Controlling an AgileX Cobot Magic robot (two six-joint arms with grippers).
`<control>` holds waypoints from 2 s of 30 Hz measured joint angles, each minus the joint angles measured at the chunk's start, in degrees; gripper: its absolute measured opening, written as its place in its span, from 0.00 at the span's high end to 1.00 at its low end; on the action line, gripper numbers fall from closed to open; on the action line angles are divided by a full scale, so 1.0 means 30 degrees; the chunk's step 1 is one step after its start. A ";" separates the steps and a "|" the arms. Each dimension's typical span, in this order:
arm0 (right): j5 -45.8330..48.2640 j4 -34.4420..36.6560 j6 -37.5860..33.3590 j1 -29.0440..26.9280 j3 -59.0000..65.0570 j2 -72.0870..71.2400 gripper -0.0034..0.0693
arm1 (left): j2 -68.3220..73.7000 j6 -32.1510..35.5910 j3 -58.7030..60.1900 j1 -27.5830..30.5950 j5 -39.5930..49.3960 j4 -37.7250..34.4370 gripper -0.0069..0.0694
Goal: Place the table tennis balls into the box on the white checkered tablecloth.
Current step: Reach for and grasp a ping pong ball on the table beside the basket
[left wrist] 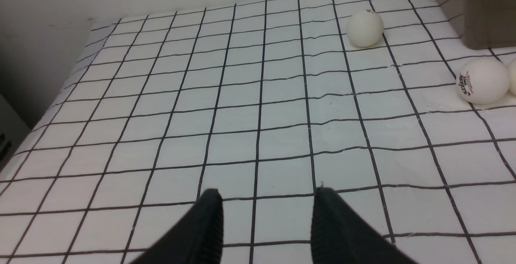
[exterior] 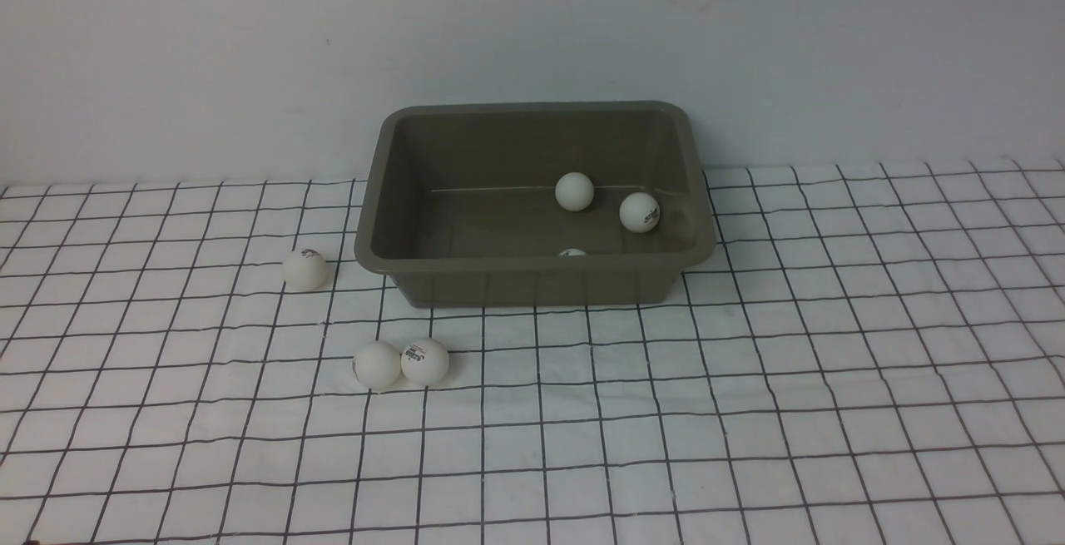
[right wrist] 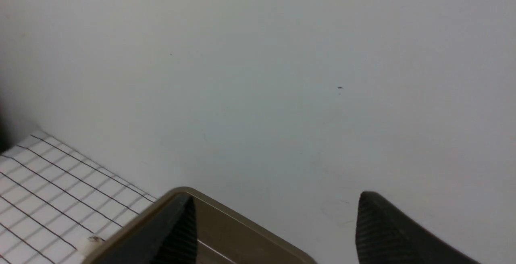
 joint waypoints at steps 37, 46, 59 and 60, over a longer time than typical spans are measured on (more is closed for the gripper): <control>-0.7983 -1.0351 0.8372 -0.0385 2.3070 -1.8268 0.29 | 0.0000 0.0000 0.0000 0.0000 0.0000 0.0000 0.54; -1.0997 -0.9893 0.9637 -0.1158 3.0685 -1.9999 0.29 | 0.0000 0.0000 0.0000 0.0000 0.0000 0.0000 0.54; -0.9300 -0.9864 0.9213 -0.1782 3.2805 -2.5625 0.29 | 0.0000 0.0000 0.0000 0.0000 0.0000 0.0000 0.54; -0.9145 -0.9864 0.9170 -0.1782 3.2808 -2.5645 0.29 | 0.0000 0.0000 0.0000 0.0000 0.0000 0.0000 0.54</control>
